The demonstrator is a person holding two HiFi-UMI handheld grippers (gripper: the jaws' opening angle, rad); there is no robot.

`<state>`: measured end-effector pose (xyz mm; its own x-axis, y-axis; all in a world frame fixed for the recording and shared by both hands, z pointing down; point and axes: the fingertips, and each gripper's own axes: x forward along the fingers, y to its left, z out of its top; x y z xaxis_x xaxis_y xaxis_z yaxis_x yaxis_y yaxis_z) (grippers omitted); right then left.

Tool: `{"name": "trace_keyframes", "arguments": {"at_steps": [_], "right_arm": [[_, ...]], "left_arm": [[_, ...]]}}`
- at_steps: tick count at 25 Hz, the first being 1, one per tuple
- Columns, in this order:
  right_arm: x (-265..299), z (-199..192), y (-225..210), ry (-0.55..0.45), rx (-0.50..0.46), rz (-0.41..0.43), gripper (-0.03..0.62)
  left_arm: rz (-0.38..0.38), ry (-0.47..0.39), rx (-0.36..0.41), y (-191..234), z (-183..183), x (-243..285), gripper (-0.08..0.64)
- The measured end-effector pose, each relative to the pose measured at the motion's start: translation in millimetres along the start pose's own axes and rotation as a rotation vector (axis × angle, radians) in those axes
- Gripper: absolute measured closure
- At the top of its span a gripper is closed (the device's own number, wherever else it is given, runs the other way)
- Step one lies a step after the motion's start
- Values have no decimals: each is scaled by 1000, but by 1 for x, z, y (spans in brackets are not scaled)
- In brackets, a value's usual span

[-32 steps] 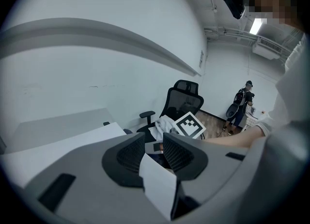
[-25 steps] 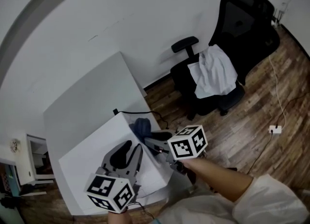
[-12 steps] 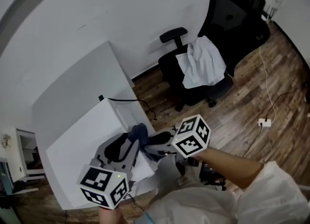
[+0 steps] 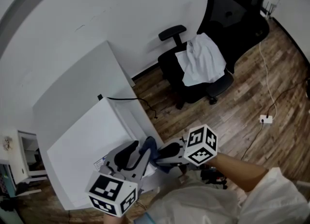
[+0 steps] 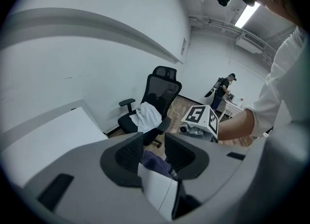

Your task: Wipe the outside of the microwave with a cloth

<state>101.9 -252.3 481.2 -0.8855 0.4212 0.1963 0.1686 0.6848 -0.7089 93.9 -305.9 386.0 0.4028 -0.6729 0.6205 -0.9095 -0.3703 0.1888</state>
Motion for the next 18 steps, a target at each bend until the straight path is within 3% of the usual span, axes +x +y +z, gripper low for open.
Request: {"name": "trace_keyframes", "arguments": {"at_steps": [7, 18], "right_arm": [[9, 7, -24, 76, -242, -149, 491], [16, 27, -54, 128, -411, -255, 491]], "left_arm": [[5, 18, 10, 1, 2, 3, 426], [29, 36, 0, 15, -3, 6, 420]]}}
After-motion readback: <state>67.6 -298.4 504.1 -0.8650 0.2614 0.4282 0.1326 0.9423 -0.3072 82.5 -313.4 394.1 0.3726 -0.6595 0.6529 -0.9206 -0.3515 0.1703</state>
